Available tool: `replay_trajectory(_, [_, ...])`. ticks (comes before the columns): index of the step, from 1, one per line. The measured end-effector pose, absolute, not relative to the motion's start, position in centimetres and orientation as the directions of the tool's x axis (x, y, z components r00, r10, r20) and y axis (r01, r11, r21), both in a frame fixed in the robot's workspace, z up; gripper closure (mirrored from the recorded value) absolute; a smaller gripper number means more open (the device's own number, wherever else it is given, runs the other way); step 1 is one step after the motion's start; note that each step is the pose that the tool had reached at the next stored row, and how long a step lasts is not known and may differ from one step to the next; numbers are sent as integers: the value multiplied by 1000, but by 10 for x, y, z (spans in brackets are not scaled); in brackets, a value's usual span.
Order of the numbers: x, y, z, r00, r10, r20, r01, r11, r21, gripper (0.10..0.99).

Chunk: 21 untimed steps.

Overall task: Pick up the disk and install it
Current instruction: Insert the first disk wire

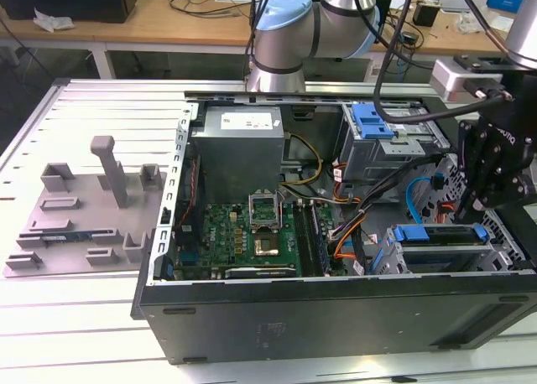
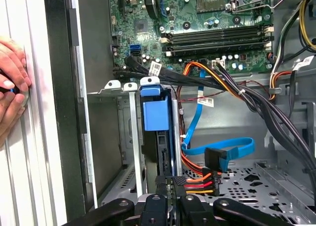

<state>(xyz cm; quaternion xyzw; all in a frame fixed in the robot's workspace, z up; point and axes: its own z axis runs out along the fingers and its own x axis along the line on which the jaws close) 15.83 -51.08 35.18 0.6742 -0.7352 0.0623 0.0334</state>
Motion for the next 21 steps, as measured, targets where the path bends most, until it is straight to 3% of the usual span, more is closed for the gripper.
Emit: replay_trajectory(21, [158, -511, 348, -89, -987, 133, -995, 83, -46, 918])
